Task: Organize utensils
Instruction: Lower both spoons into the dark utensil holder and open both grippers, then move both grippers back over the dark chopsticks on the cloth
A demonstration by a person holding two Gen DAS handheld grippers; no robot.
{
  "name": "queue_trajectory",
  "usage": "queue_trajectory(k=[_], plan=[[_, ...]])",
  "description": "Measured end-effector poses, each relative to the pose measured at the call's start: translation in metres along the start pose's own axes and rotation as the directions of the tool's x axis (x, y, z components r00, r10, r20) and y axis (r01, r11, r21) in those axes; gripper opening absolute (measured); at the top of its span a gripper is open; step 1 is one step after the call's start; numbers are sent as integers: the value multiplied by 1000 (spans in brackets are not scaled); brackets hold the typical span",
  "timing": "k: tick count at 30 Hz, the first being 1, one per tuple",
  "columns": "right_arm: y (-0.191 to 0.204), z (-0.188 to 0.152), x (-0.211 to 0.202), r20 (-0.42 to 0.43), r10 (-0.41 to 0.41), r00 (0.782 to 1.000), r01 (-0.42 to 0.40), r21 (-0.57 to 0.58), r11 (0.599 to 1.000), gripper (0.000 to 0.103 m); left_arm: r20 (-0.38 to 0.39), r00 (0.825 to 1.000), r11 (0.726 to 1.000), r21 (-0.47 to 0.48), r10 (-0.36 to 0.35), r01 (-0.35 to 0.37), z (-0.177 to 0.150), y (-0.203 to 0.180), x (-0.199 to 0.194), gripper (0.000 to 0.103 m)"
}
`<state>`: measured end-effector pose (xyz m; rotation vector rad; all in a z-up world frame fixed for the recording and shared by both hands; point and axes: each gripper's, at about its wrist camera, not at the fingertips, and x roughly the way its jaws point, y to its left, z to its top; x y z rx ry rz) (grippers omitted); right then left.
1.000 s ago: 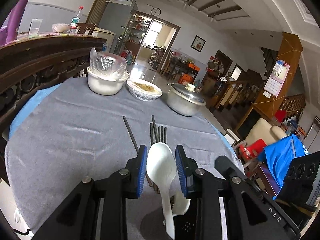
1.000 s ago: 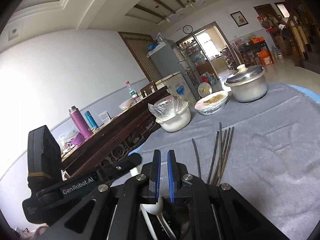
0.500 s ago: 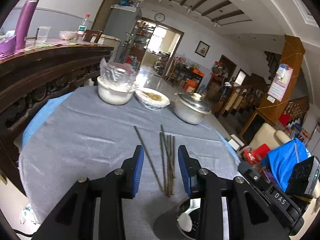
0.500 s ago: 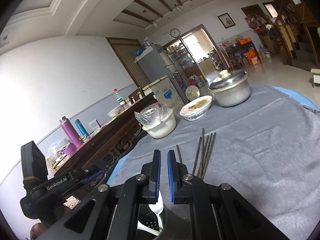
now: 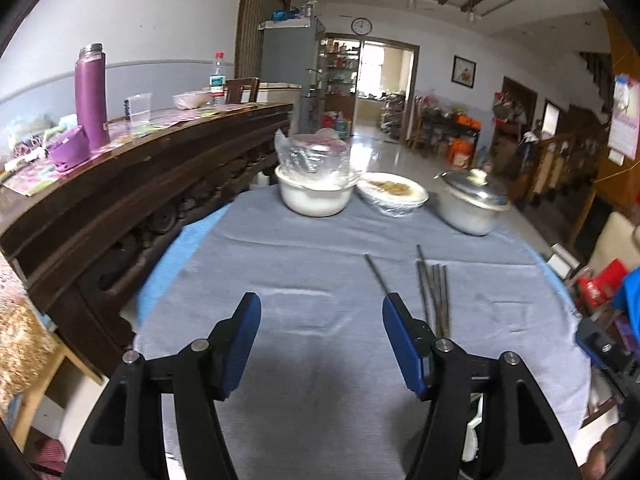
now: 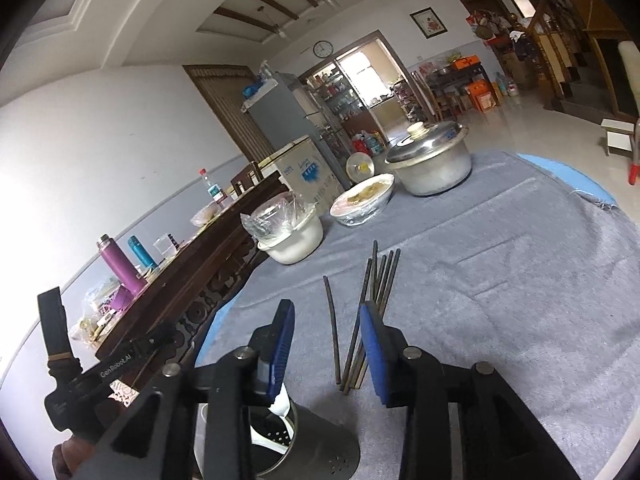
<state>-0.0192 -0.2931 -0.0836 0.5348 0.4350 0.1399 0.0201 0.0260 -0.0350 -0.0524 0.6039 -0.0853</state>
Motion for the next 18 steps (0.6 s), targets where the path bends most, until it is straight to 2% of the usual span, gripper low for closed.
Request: queue_trajectory(k=[8,14,18], plan=[[-1,2,4,-24,-24,999,24,1,1000,37,-59,996,997,35,70,-68,-3,5,15,64],[-4,4,14,-54,-54,997,54,-2,999,37,-111,990,995,54,84,-79,-6,5,29,64],[-5,8,31,-111,-121,986,118,-34,992,37,-152,986,997,49,73,-66,-7,8,43,64]])
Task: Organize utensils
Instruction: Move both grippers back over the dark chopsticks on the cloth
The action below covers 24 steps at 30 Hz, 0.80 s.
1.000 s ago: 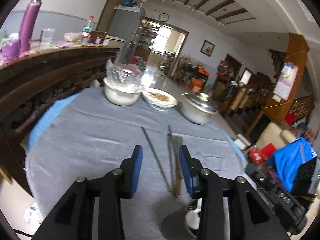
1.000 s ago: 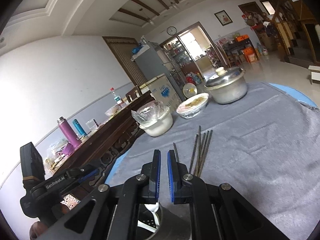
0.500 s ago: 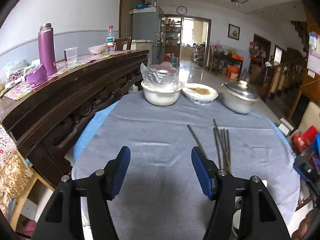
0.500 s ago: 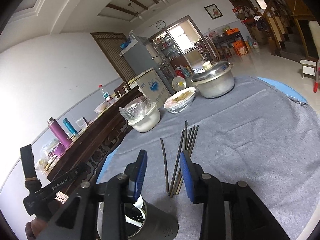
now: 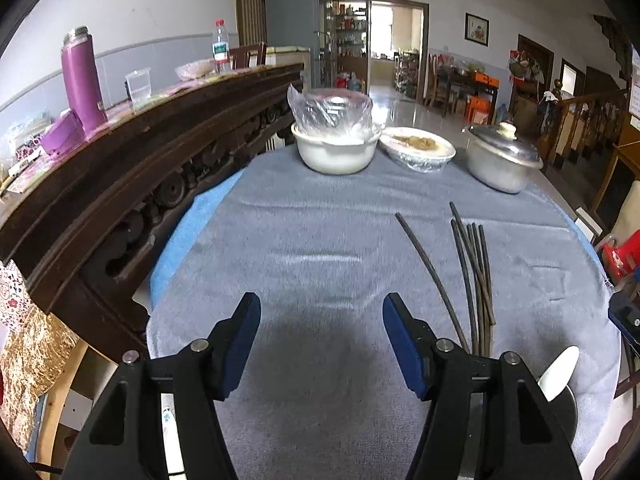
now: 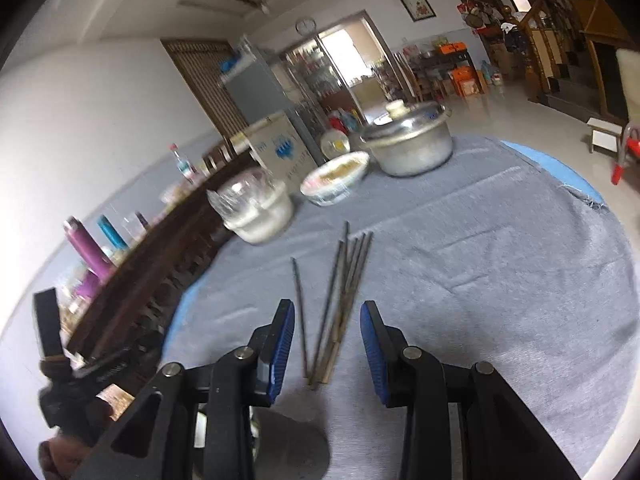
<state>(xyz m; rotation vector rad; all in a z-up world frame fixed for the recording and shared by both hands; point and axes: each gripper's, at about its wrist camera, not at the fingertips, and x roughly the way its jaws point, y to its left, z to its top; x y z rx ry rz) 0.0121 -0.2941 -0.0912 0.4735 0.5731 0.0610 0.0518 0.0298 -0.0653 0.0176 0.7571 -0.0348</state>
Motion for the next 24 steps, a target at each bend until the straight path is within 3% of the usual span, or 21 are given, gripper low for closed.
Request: queue_trajectory(k=[4,11,17,24], plan=[[7,6,18,-39,-121,992,118,-83,990,37,-21,1000,1000,-6,-8,8,1,3,11,64],[10,15,36,-92,-302,949,284,-164,945,37,-51,999,1000,-6,0,0,5,6,24,64],[8,18,35,-77,-378,923,356,-209,911,37,-47,999,1000,4,11,-10,11,0,26,64],[4,25,35,-59,-413,909,389,-233,891,37,-64,998,1000,15,-5,6,21,-14,35,64]])
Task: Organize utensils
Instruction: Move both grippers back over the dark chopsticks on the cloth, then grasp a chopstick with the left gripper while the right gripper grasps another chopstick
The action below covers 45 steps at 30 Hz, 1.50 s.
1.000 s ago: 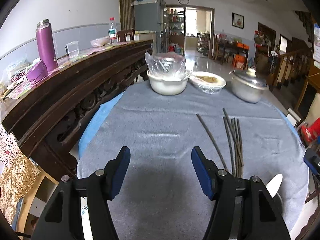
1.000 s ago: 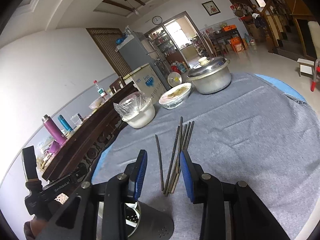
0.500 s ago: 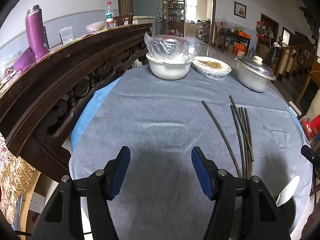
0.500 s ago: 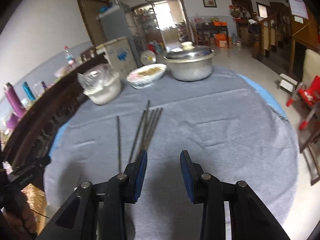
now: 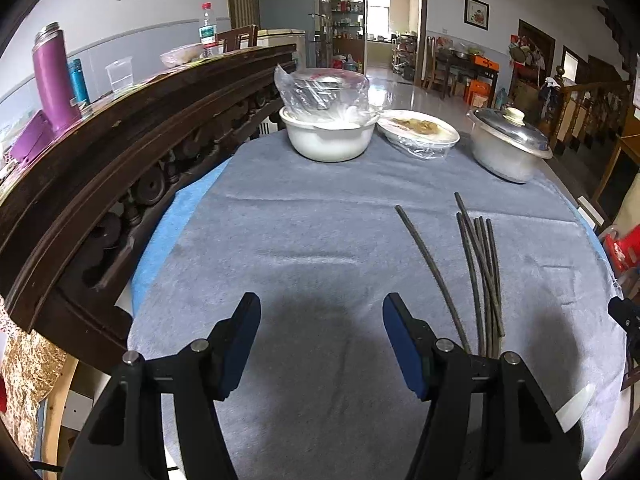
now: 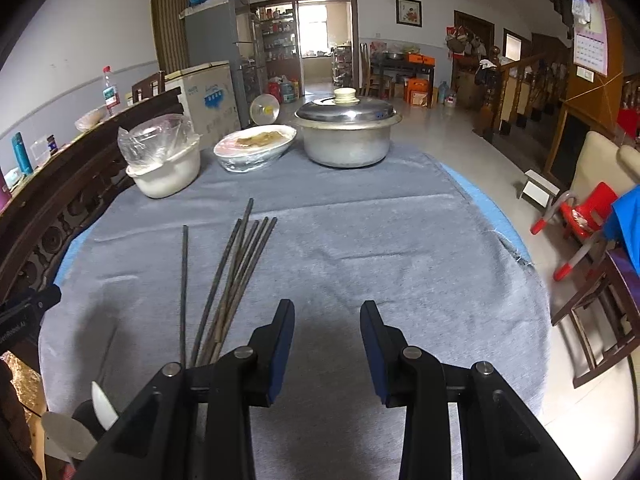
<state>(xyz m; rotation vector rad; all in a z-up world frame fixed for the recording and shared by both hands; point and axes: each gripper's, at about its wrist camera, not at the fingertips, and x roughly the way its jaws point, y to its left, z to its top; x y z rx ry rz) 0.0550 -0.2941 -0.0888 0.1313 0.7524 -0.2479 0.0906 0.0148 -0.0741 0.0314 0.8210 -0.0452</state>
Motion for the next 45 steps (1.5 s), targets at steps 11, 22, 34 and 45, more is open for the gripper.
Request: queue_trajectory(k=[11,22,34,45], plan=[[-6,9,27,-47,-9,999,8,-21,1000,37,-123,986,993,15,-113,116,39,-28,56,64],[4,53,133,-311,249,917,-229,99,968,36,-346,915,979,-56,-205,198,81,-47,145,64],[37,104,221,-386,291,876,-226,205,952,20,-466,841,962,-127,-274,242,103,-61,199,44],[55,102,239,-429,210,878,-174,121,977,11,-493,827,962,-96,-270,257,101,-78,215,16]])
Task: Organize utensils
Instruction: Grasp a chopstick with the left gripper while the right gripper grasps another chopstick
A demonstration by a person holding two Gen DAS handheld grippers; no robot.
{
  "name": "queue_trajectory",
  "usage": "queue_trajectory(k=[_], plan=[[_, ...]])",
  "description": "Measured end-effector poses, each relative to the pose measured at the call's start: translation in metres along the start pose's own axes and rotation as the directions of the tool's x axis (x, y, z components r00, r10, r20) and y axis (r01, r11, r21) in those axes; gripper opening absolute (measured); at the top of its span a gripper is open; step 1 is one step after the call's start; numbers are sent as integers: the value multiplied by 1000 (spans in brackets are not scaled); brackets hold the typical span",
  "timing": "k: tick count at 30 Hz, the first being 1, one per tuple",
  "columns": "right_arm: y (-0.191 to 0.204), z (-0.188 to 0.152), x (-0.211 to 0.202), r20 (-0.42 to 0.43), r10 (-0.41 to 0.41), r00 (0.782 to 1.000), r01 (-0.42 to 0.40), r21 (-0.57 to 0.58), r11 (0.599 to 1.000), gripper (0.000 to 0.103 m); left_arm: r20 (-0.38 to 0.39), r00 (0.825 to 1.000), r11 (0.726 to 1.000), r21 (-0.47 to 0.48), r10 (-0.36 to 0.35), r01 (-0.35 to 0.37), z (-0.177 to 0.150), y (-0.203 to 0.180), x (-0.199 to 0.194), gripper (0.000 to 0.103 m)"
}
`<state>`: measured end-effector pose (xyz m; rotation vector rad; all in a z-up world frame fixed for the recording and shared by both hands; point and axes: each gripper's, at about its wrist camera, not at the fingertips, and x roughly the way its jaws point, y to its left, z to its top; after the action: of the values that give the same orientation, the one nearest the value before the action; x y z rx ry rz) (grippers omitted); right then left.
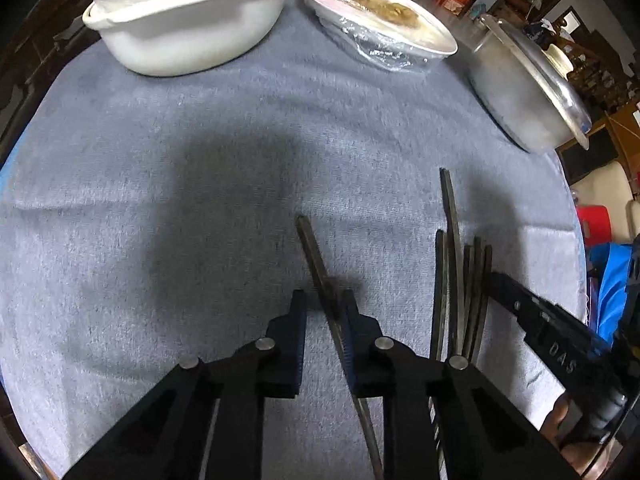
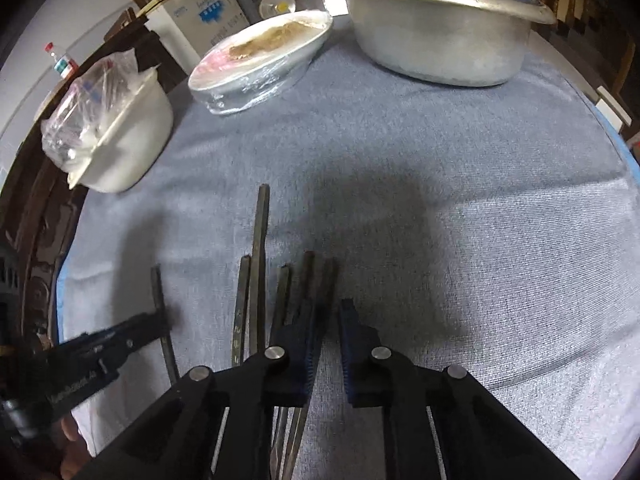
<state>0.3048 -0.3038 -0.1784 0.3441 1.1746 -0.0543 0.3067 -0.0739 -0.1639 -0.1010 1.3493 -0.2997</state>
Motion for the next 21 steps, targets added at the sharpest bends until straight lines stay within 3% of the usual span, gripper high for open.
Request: queue_trajectory(k=[7,12,14,16,21], plan=[[-20,6,-3,-23,22,1000,-20,57,998,11,1,1000,1000,-8,-16,16,11,-9,6,16],[-15,11,2,-38,-8,999,11,88,996,14,18,1000,1000,10,-5,5,17,-17,9,16],[-10,10,2,-33,-31,999,33,65,997,14,23,1000,1000,17,-1,0,20,-21,12,16],[-8,10,2,-36,-45,998,47,45,998,14,31,999,999,31,15,-16,22,-24,13,9],[-9,5,0,-53,-62,997,61,-8,998,11,40,999,992,120,22,-27,16,-30,11,8]])
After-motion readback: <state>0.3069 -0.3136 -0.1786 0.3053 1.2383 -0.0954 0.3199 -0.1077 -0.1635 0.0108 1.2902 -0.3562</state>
